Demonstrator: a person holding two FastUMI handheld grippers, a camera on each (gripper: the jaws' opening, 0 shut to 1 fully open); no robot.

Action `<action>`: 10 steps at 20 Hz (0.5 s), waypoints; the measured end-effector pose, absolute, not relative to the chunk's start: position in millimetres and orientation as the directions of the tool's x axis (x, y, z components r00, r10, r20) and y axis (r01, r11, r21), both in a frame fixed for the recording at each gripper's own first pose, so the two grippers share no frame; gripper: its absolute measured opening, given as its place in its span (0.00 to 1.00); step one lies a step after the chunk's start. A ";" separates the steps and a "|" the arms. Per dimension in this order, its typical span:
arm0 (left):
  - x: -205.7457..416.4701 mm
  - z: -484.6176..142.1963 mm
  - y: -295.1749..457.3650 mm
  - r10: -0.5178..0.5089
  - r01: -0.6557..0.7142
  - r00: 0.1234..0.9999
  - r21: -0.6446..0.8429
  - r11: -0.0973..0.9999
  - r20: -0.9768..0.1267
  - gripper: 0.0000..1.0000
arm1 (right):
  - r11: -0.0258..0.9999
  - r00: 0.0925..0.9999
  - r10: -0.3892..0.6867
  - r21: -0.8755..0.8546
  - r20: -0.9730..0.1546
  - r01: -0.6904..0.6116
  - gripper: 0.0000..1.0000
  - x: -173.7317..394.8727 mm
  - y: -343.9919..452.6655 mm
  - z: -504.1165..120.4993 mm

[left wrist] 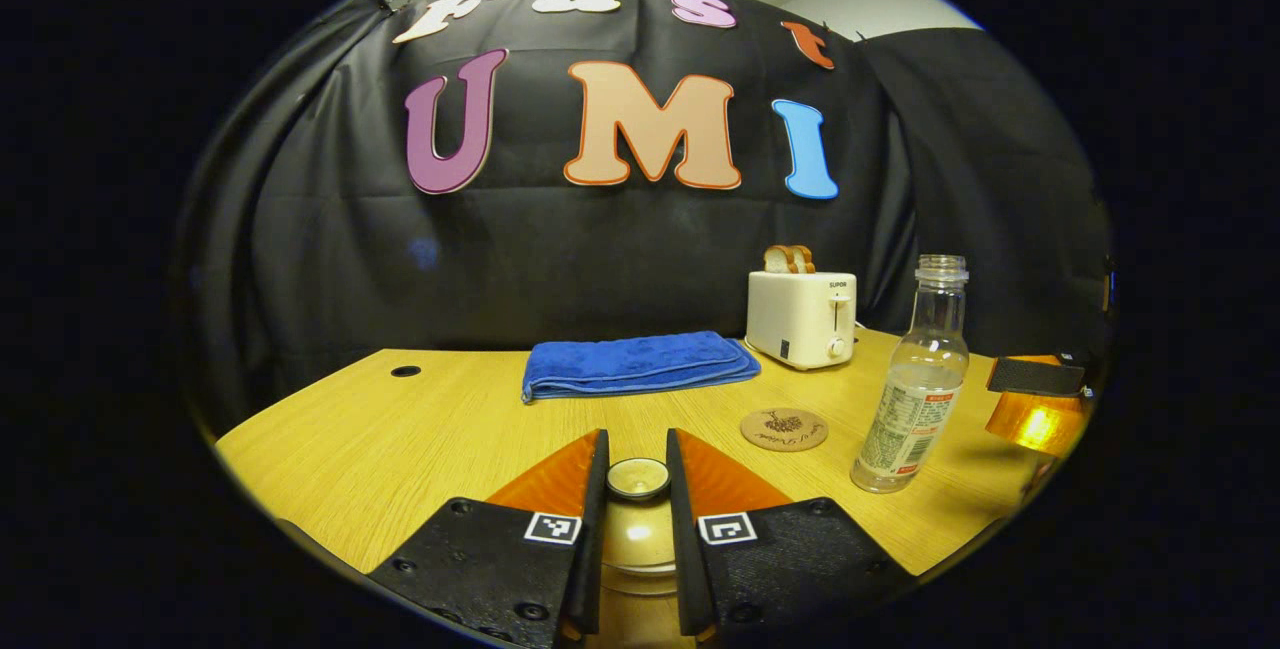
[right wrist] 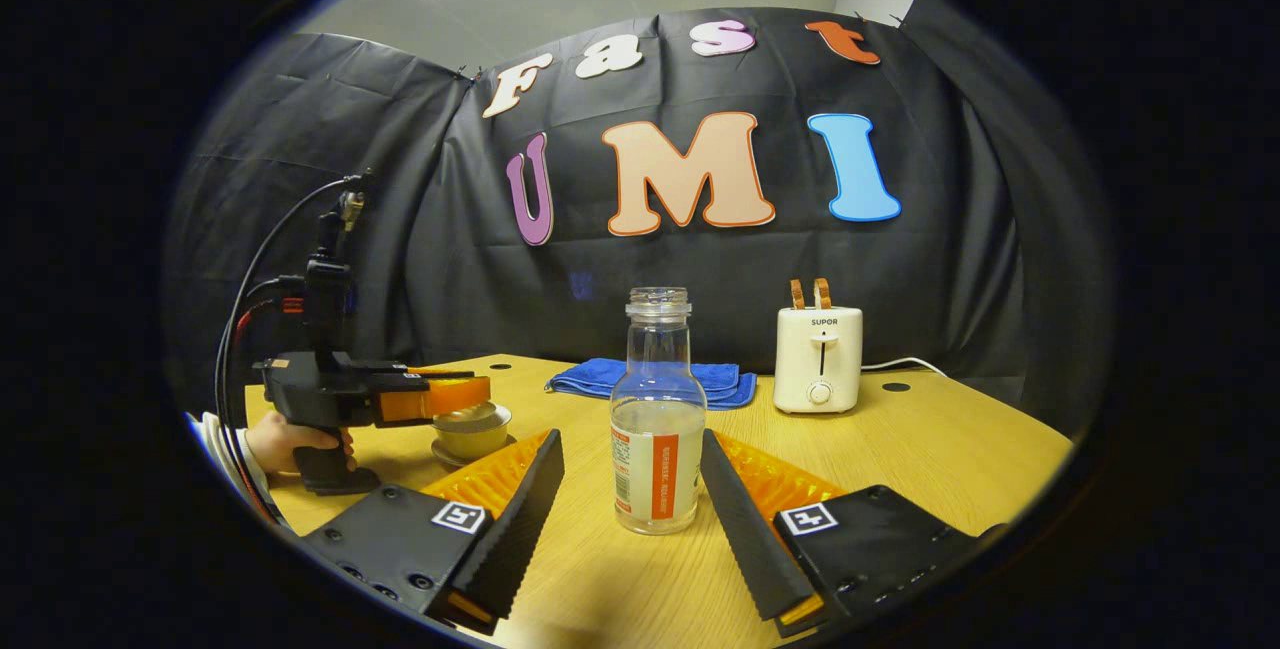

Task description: Open the teacup lid with one hand, grasp the water bottle and pour water into the teacup with the other hand; after pouring, place the water bottle on the coaster and then close the teacup lid.

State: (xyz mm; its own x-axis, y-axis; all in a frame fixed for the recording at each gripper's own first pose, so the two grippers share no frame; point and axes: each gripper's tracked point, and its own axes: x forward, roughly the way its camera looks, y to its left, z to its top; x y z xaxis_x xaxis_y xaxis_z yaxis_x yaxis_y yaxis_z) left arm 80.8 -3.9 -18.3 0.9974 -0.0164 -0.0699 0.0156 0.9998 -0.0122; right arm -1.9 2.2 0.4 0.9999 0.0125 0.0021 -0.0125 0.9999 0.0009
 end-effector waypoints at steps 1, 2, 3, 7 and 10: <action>79.7 -16.7 0.1 0.001 -0.002 0.998 -0.008 1.000 -0.062 0.28 | 1.000 1.000 0.013 0.001 0.002 -0.013 0.90 -1.9 2.4 -0.2; 77.4 -15.0 2.5 0.018 -0.018 0.999 -0.006 1.000 -0.051 0.28 | 1.000 1.000 0.012 0.001 0.002 -0.012 0.90 -1.7 2.3 0.1; 74.8 -13.0 5.7 0.033 -0.033 0.999 -0.006 0.999 -0.042 0.28 | 1.000 1.000 0.012 0.001 0.002 -0.012 0.90 -1.8 2.3 -0.1; 63.7 -12.6 21.1 0.078 -0.078 0.996 -0.003 0.997 -0.034 0.28 | 1.000 1.000 0.005 0.001 0.001 -0.005 0.90 -2.1 1.3 -0.1; 53.3 -12.5 33.8 0.093 -0.093 0.995 0.000 0.996 -0.032 0.28 | 1.000 1.000 0.006 0.001 -0.002 -0.006 0.94 -1.8 1.5 -0.7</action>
State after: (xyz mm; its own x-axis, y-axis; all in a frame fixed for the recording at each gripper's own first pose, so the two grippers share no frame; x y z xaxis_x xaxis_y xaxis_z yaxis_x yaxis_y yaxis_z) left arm 53.3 33.8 -12.5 0.9951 0.0932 -0.0320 -0.0933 0.9956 0.0000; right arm -1.8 1.5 -0.7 1.0000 0.0061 -0.0021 -0.0061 1.0000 0.0010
